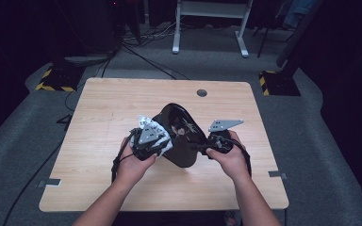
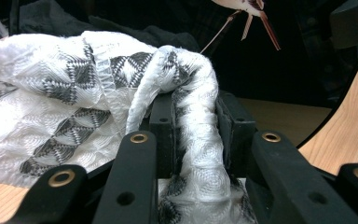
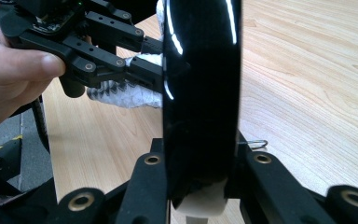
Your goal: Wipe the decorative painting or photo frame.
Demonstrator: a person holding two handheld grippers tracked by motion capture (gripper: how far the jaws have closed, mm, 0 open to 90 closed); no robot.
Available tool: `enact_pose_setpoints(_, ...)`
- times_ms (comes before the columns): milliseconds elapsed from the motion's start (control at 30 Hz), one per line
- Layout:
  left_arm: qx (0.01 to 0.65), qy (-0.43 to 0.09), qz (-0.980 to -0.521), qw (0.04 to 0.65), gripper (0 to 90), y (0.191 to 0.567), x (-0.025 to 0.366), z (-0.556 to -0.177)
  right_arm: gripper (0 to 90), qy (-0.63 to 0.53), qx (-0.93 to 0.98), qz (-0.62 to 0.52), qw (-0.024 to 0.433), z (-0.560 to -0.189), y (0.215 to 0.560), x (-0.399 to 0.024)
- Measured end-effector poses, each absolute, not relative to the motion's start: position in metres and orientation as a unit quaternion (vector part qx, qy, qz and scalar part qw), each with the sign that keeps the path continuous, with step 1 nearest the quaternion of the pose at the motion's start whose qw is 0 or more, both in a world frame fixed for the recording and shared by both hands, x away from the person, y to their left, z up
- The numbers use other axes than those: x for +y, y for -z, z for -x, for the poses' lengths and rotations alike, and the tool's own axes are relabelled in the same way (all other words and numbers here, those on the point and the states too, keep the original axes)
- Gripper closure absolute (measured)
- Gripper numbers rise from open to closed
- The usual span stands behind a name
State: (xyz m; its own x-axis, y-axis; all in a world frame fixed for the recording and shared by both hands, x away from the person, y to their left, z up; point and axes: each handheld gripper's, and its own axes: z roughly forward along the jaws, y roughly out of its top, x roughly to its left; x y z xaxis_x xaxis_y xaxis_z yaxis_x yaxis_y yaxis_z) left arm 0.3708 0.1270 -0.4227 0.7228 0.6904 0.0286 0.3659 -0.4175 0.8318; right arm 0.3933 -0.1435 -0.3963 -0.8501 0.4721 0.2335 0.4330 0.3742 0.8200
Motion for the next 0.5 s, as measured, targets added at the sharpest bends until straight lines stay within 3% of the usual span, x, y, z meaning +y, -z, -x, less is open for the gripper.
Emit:
enact_pose_setpoints(300,0.334,-0.163,-0.834,0.408,71.5,0.450,0.128,-0.374,77.4,-0.490,0.826,-0.278,0.017,-0.394,0.397,-0.144)
enact_pose_setpoints(500,0.328,-0.174,-0.823,0.430,71.4,0.427,0.132,-0.374,77.9,-0.488,0.828,-0.276,0.019,-0.394,0.396,-0.144)
